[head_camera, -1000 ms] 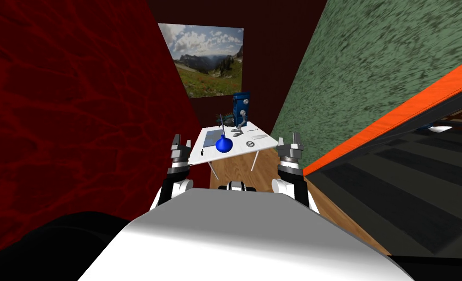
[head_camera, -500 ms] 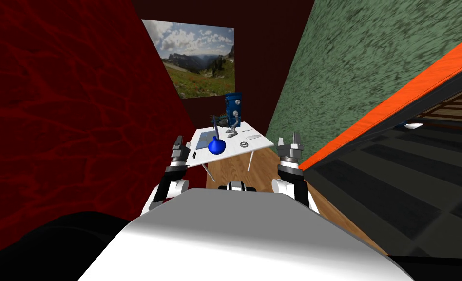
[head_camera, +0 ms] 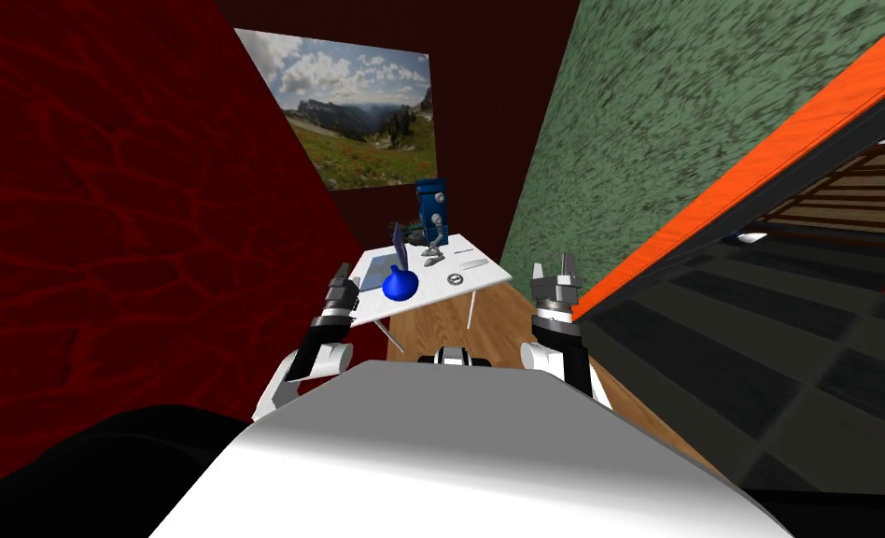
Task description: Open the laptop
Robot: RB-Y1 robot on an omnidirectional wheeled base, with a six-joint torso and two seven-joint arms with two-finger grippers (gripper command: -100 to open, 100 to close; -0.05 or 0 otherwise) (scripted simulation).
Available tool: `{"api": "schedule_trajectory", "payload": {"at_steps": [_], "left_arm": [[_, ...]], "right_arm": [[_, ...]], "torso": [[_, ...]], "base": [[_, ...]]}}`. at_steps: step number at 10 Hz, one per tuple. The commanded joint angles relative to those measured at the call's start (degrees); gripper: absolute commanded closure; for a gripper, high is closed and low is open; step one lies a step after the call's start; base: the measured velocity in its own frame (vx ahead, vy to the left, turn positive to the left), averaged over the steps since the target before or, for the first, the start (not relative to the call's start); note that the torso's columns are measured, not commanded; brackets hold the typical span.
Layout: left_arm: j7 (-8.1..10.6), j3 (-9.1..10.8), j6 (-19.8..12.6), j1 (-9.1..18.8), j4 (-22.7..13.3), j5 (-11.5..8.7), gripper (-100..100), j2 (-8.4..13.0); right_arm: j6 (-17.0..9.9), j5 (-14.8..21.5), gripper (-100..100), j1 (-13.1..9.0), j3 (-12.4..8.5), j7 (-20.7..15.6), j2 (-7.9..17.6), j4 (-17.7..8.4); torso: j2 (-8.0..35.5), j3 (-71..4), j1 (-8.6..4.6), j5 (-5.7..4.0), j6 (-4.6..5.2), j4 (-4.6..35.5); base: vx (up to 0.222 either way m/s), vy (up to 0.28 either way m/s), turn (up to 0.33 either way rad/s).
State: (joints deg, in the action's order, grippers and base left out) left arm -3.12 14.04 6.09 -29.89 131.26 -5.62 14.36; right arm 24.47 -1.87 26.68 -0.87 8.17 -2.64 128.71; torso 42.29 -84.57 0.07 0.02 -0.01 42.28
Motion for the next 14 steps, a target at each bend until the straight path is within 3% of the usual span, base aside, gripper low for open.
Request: {"api": "schedule_trajectory", "payload": {"at_steps": [1,8,14], "left_arm": [[0.17,2.09,-3.68,0.36,-0.8,0.27,-100,1.88],[0.52,7.13,-12.42,0.78,-2.9,1.01,-100,7.39],[0.89,12.29,-21.38,1.28,-5.28,1.78,-100,14.17]], "right_arm": [[0.0,0.0,0,0.0,0.0,0.0,0.0,0.0],[0.0,0.0,0,0.0,0.0,0.0,0.0,0.0],[0.0,0.0,0,0.0,0.0,0.0,0.0,0.0]], "torso": [[0.07,0.04,-0.07,-0.02,0.01,0.02],[0.02,0.02,-0.07,-0.02,0.01,0.01],[0.01,0.01,-0.08,-0.02,0.0,0.01]], "base": [[0.026,-0.091,-0.082],[0.036,-0.083,-0.074],[0.057,-0.099,-0.09]]}}
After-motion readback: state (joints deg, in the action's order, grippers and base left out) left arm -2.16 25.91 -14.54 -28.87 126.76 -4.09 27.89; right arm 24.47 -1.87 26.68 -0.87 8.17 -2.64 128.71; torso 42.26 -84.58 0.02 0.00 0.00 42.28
